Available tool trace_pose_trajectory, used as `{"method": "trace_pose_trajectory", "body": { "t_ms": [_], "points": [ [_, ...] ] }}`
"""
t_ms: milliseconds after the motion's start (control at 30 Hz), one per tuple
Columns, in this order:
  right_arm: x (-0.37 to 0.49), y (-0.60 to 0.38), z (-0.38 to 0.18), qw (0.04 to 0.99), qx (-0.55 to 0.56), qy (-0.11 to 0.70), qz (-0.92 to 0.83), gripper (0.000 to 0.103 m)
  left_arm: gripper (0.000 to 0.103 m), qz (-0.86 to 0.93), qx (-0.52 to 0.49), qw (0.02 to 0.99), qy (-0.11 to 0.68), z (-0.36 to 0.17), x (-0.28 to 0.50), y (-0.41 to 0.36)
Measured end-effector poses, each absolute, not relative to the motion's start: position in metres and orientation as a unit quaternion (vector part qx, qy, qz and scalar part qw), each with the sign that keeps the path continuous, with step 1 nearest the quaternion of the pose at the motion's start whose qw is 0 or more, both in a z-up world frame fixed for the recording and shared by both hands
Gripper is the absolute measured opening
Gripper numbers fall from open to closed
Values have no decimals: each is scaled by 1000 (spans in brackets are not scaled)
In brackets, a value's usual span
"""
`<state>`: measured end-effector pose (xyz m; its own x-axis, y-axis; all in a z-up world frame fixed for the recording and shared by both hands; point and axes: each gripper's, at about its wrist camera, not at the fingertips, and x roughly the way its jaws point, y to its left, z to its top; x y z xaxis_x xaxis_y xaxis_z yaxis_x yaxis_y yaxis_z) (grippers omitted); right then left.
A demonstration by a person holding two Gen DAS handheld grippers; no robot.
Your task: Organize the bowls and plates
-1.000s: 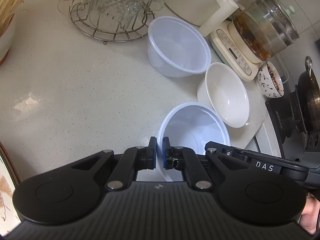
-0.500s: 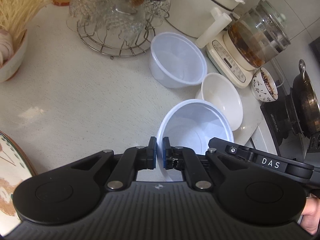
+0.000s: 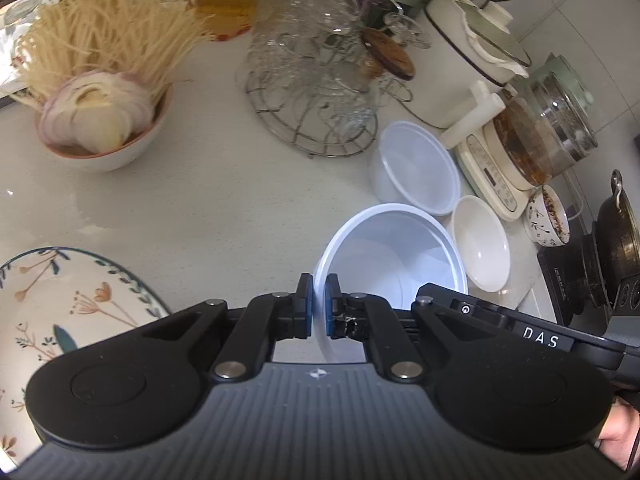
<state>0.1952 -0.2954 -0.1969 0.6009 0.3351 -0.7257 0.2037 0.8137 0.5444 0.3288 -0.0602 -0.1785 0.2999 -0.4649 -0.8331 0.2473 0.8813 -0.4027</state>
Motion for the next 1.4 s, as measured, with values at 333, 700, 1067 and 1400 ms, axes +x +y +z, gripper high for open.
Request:
{"method": "trace_pose_trajectory", "body": {
  "t_ms": [333,700,1067,1400],
  "points": [
    [218,-272,-207,832,282,473,55,16,7,-194,-105,797,562,-198,330,-39],
    [231,-264,-222,828,287,479,59,18,7,-165,-102,802,565,-212,339,-37],
    [233,-268,-234,820,304,482,60,18,8,-165,-79,800,571,-222,343,-45],
    [233,-271,-235,814,315,483,62,23,21,-161,-70,808,563,-210,347,-46]
  ]
}}
